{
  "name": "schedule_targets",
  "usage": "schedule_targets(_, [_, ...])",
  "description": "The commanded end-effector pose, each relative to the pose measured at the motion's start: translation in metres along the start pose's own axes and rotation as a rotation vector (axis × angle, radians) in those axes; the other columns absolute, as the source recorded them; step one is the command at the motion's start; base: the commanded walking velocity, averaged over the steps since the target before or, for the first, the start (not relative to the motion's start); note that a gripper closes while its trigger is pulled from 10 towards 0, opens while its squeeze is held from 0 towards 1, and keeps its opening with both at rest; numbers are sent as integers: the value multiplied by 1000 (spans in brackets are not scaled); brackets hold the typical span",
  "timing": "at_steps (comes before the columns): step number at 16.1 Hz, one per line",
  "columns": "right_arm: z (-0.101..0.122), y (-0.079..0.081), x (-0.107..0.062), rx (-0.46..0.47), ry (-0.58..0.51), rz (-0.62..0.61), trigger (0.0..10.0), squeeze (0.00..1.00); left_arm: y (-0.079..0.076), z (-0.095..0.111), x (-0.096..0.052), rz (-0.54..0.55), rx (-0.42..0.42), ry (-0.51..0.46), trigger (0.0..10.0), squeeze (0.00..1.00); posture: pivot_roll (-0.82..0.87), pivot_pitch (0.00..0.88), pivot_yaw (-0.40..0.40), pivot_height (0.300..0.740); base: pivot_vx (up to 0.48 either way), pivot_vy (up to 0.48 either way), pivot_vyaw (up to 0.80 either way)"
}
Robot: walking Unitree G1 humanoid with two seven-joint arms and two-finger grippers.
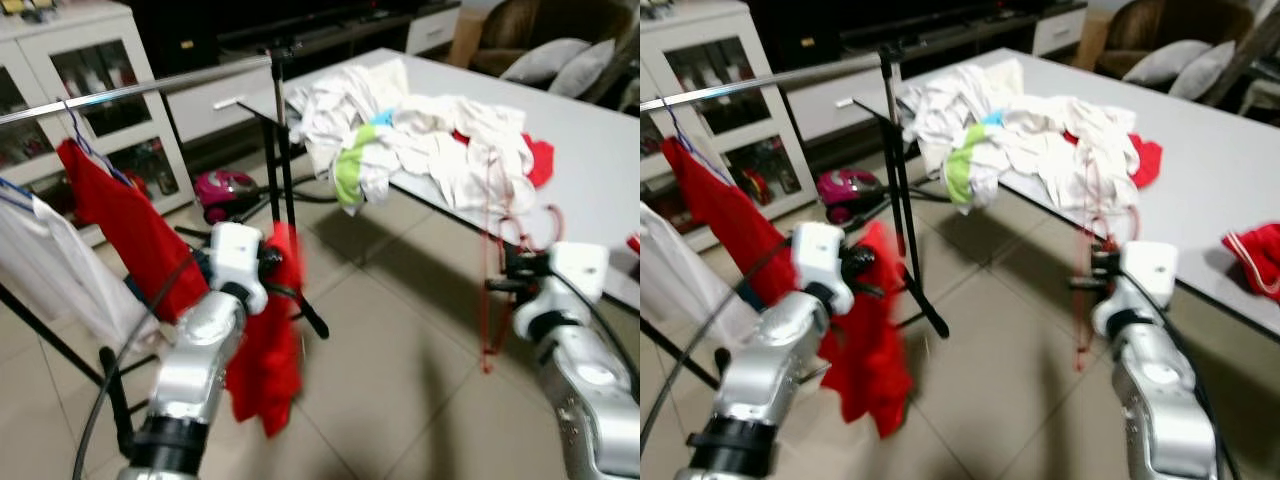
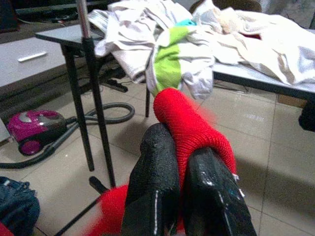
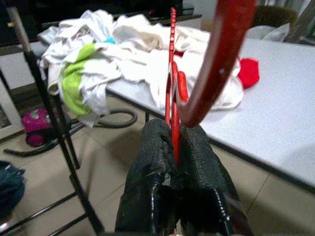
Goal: Hang hanger
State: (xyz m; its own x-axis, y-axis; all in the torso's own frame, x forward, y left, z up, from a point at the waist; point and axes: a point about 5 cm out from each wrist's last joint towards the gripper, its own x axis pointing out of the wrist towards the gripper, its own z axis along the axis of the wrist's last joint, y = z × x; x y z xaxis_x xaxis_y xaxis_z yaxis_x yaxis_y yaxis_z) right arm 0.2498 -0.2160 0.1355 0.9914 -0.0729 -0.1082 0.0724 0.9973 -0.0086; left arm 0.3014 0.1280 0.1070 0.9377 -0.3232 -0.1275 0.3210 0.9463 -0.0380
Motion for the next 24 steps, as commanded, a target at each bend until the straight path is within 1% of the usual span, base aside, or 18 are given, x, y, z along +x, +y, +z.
schedule_targets(1, [7, 9, 2, 13, -35, 37, 10000, 0, 12, 12, -1, 32, 17, -45, 10000, 0, -80, 0, 22, 740, 345, 0, 0])
schedule_targets(5, [6, 12, 6, 16, -39, 51, 10000, 0, 15, 12, -4, 47, 17, -48, 10000, 0, -62, 0, 5, 740, 348, 0, 0])
schedule_targets(7, [6, 16, 10, 19, -40, 77, 10000, 0, 20, 13, -8, 68, 22, -50, 10000, 0, -31, 0, -10, 740, 349, 0, 0])
schedule_targets(10, [5, 18, 8, 19, -40, 85, 10000, 0, 25, 14, -11, 80, 23, -55, 10000, 0, -40, 0, -8, 740, 347, 0, 0])
schedule_targets(12, [4, 17, 3, 15, -38, 83, 10000, 0, 23, 13, -8, 71, 17, -56, 10000, 0, -69, 0, 5, 740, 349, 0, 0])
schedule_targets(15, [7, 10, 2, 7, -46, 61, 10000, 0, 17, 16, 1, 50, 8, -60, 10000, 0, -95, 0, 24, 740, 331, 0, 0])
schedule_targets(17, [7, 7, 5, 3, -49, 55, 10000, 0, 16, 13, 4, 45, 21, -36, 10000, 0, -100, 0, 21, 740, 0, 0, 0])
schedule_targets(19, [9, 6, 9, -2, -52, 67, 10000, 0, 16, 10, 3, 51, 33, -28, 10000, 0, -92, 0, 8, 740, 0, 0, 0])
schedule_targets(21, [13, 6, 13, 7, -64, 70, 10000, 0, 19, 8, 0, 58, 37, -26, 10000, 0, -98, 0, 17, 740, 0, 0, 0])
schedule_targets(24, [15, 2, 8, 7, -68, 60, 10000, 0, 18, 9, 1, 33, 46, -26, 10000, 0, -118, 0, 30, 740, 0, 0, 0])
